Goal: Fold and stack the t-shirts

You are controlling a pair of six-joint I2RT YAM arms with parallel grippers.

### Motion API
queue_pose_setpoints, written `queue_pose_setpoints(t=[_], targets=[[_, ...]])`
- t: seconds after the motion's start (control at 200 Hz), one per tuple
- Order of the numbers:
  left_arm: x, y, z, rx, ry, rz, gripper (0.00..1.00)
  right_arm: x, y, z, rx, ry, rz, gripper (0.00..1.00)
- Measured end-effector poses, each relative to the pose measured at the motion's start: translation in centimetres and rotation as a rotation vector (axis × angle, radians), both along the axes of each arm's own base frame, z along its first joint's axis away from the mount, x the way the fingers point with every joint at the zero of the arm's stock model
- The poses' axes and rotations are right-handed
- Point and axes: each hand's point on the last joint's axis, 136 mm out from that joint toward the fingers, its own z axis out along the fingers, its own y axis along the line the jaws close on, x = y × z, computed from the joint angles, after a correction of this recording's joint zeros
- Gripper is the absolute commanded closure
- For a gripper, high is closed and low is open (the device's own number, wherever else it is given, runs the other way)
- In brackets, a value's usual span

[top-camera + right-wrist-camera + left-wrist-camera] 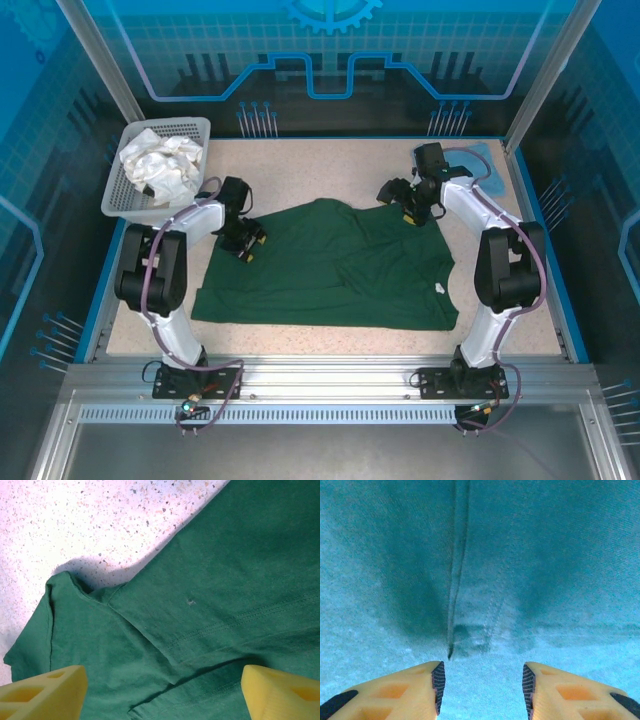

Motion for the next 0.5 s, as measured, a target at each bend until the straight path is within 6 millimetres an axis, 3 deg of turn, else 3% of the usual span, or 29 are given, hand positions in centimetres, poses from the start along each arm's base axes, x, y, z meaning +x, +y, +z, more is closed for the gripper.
queue_pose_setpoints(t=[0.12, 0.5], targets=[[-0.32, 0.18, -0.43, 0.011, 0.020, -0.001, 0.53, -0.05, 0.11, 0.03, 0.006, 0.001, 0.005, 0.20], [0.21, 0.28, -0.81, 0.029, 0.022, -0.047, 0.75, -0.11, -0.15, -0.13, 0.005, 0.004, 0.006, 0.22]])
